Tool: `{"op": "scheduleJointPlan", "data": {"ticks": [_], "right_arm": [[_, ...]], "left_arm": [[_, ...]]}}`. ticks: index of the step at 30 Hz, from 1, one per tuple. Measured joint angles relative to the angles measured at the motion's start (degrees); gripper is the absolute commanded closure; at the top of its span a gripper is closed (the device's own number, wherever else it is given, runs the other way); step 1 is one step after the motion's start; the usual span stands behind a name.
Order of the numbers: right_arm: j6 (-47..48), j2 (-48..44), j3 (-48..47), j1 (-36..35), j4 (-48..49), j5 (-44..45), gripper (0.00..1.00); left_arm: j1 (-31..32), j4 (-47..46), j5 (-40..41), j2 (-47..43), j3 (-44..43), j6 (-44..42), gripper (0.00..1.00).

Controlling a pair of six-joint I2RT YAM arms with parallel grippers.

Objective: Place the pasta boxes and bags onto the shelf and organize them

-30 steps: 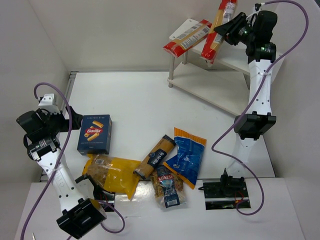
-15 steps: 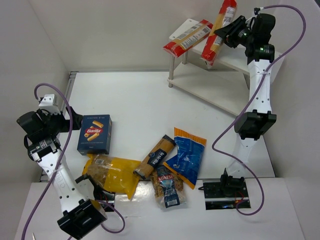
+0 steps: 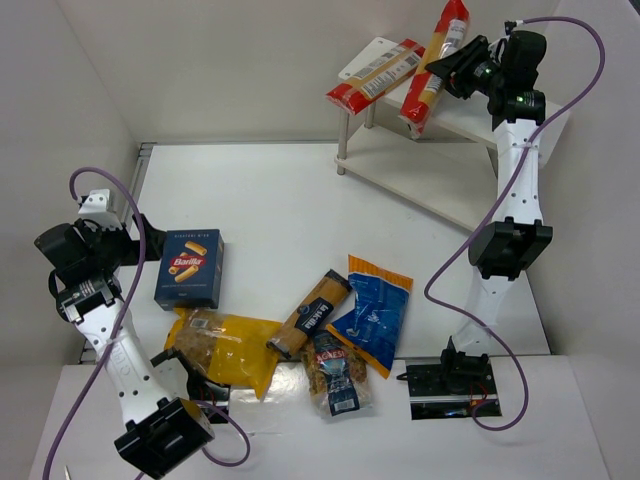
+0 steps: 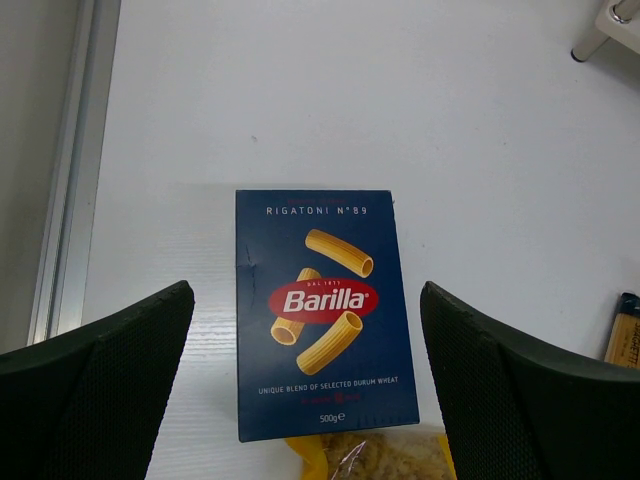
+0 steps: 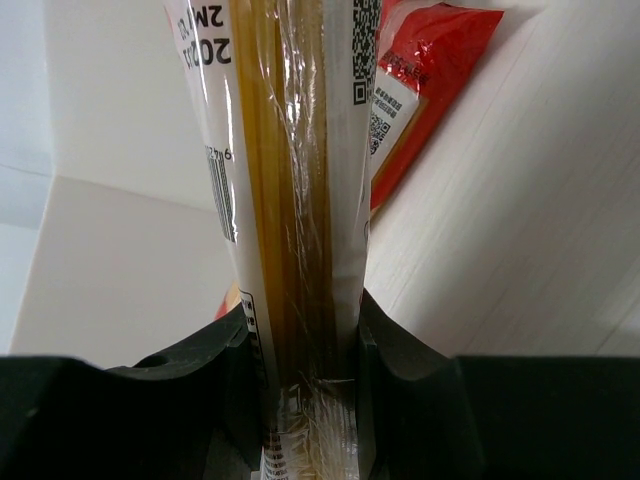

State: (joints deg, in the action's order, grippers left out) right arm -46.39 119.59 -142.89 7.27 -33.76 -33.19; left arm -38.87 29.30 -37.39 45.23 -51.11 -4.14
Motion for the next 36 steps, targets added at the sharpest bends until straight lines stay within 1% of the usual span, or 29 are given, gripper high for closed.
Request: {"op": "scheduleJointPlan", "data": {"ticks": [1, 3, 4, 6, 7, 8, 19, 21, 22, 24, 26, 28, 32, 33, 34, 36], "right_arm": [[0.0, 0.0, 0.0, 0.0, 0.0, 0.0, 0.67], [0.0, 0.0, 0.0, 0.0, 0.0, 0.2, 0.61], [0.0, 0.0, 0.0, 0.0, -0.1, 0.4, 0.53], [0.0, 0.0, 0.0, 0.0, -0.2, 1.2, 0.46], [0.1, 0.0, 0.0, 0.0, -0.2, 1.6, 0.39], [0.1, 0.0, 0.0, 0.0, -0.2, 2.0, 0.37], [0.4, 0.0, -0.4, 0.0, 2.2, 4.2, 0.34], [0.4, 0.0, -0.4, 0.0, 2.1, 4.5, 0.31], [0.4, 0.0, -0.4, 0.0, 2.1, 4.5, 0.31], [0.4, 0.0, -0.4, 0.0, 2.0, 4.2, 0.27], [0.8, -0.2, -0.4, 0.0, 1.8, 3.5, 0.27], [1.7, -0.8, -0.4, 0.0, 0.9, 2.5, 0.24], [5.0, -4.6, 0.0, 0.0, -2.1, 2.2, 0.23], [5.9, -6.1, 0.6, 0.0, -2.6, 2.1, 0.20], [6.6, -8.0, 1.6, 0.0, -2.9, 1.9, 0.20], [8.4, -13.7, 6.5, 0.0, -3.1, 1.3, 0.17]], "left_arm": [[0.0, 0.0, 0.0, 0.0, 0.0, 0.0, 0.01], [0.0, 0.0, 0.0, 0.0, 0.0, 0.0, 0.01], [0.0, 0.0, 0.0, 0.0, 0.0, 0.0, 0.01], [0.0, 0.0, -0.3, 0.0, 0.0, 0.0, 0.01], [0.0, 0.0, -0.3, 0.0, 0.0, 0.0, 0.01], [0.0, 0.0, -0.4, 0.0, 0.0, 0.0, 0.01], [0.0, 0.0, -0.4, -0.4, 0.0, 0.0, 0.01], [0.0, 0.0, -0.4, -0.4, 0.0, 0.0, 0.01], [0.0, 0.0, -0.4, -0.4, 0.0, 0.0, 0.01], [0.0, 0.0, -0.4, -0.4, 0.0, 0.0, 0.01], [0.0, 0.0, -0.4, -0.4, 0.0, 0.0, 0.01], [0.0, 0.0, -0.4, -0.5, 0.0, 0.0, 0.01], [0.0, 0.0, -0.4, -1.4, 0.0, 0.0, 0.01], [0.0, 0.0, -0.4, -1.7, 0.0, 0.0, 0.01], [0.0, 0.0, -0.3, -2.0, 0.0, 0.0, 0.01], [0.0, 0.0, -0.2, -2.3, 0.0, 0.0, 0.01]]}}
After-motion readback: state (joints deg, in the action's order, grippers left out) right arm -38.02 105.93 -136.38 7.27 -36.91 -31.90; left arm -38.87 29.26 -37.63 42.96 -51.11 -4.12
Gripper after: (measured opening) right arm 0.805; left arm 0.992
